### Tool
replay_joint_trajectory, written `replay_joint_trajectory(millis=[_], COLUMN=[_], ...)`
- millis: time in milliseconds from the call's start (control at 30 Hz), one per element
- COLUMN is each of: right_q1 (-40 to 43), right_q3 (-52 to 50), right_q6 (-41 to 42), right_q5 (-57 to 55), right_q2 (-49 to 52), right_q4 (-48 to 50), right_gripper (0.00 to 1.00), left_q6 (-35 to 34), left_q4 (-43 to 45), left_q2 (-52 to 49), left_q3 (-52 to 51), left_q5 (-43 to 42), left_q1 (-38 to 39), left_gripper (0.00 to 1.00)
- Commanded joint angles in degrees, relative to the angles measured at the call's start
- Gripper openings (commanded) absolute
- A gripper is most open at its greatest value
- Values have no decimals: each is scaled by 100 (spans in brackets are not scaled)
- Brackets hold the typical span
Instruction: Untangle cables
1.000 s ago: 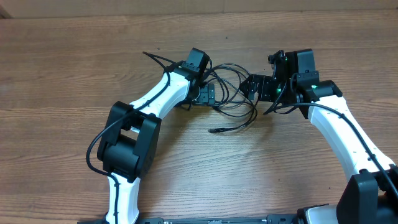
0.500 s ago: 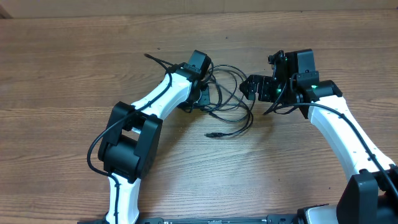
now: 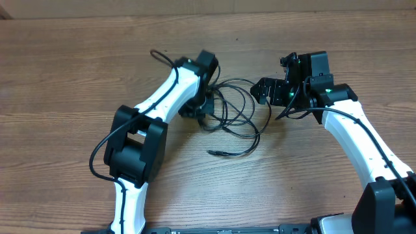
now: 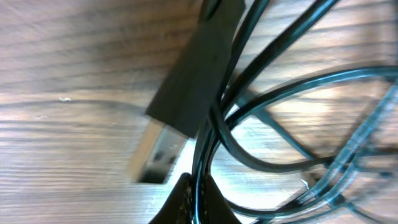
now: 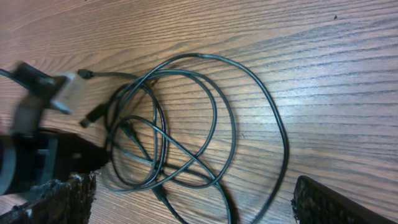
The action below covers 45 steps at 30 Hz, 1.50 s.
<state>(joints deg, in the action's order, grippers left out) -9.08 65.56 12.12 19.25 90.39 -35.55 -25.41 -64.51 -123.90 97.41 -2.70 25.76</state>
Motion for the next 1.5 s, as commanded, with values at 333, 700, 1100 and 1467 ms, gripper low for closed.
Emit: replay_joint_trajectory(millis=[333, 700, 1100, 1467], right_q1=[13, 13, 13, 13], right_q3=[9, 9, 9, 9], right_q6=[-17, -17, -17, -17], right_q5=[11, 162, 160, 160], right_q2=[4, 4, 4, 4], right_q4=[4, 31, 31, 31], right_gripper=[100, 100, 100, 100], left_q6=[2114, 2671, 2514, 2505], left_q4=[-2041, -1897, -560, -103], left_q2=[1003, 2350, 3591, 4076], left_q3=[3936, 4308, 4308, 4308], left_q5=[81, 525, 1296, 1797], left_q1=[-26, -26, -26, -26], left_gripper=[4, 4, 4, 4])
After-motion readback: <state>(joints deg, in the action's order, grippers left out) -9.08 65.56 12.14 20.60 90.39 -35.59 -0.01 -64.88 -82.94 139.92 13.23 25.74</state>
